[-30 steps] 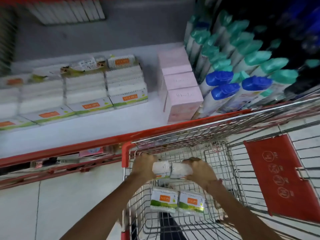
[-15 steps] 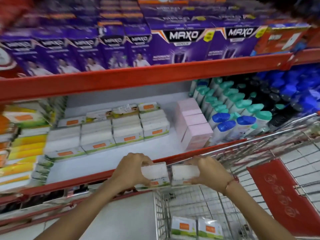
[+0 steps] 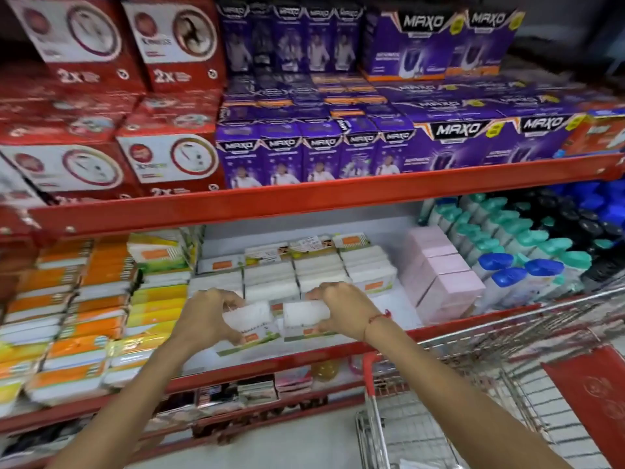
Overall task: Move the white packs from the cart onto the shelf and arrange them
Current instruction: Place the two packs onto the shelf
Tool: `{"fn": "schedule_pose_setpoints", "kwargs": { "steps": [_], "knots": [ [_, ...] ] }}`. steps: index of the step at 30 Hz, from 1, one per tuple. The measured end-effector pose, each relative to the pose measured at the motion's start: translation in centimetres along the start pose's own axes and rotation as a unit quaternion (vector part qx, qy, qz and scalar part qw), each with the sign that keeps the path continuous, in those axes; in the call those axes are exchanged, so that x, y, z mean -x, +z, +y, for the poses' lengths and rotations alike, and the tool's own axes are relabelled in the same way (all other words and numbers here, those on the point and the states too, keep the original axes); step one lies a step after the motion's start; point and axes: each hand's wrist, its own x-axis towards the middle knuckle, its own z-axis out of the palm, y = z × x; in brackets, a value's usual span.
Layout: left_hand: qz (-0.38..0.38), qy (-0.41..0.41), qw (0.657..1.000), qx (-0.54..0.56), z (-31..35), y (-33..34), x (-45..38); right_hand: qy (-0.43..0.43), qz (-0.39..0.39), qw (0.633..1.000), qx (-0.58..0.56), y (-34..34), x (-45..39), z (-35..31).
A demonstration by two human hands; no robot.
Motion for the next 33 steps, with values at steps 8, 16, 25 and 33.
{"fn": "schedule_pose_setpoints", "kwargs": {
  "steps": [8, 16, 25, 33],
  "knots": [
    [-0.027, -0.018, 0.998, -0.059, -4.5, 1.1, -0.1, -0.01, -0.048, 0.999, 0.008, 3.7, -4.1, -4.5],
    [-0.022, -0.013, 0.998, -0.065, -6.0, 2.5, 0.7, -0.002, -0.075, 0.997, -0.008, 5.2, -4.6, -5.1],
    [0.039, 0.096, 0.995, -0.002, -2.6, 3.8, 1.7, -0.023, 0.042, 0.995, -0.089, 5.6, -1.2, -3.5],
    [0.021, 0.202, 0.976, 0.073, 7.6, 10.2, 2.5, 0.058, 0.187, 0.965, -0.176, 9.0, 7.7, 4.9]
  ]
}}
